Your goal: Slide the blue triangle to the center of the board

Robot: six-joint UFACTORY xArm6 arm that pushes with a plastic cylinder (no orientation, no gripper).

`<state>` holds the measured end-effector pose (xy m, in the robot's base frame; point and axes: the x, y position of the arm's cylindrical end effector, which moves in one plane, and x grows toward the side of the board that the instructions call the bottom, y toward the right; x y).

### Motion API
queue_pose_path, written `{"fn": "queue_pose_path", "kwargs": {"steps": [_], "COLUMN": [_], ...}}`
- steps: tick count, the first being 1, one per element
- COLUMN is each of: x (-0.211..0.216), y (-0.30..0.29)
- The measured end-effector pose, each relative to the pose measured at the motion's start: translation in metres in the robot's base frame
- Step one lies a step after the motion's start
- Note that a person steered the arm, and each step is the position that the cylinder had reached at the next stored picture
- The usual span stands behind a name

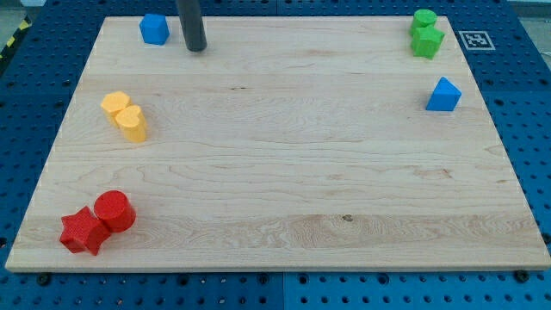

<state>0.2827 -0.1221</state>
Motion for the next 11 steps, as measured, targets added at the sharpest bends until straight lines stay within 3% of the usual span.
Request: {"fn": "queue_pose_path", "kwargs": {"steps": [1,3,5,11], "x": [0.032,0.037,0.069,0.084], "y": [0.02,0.031,0.062,0.084]}}
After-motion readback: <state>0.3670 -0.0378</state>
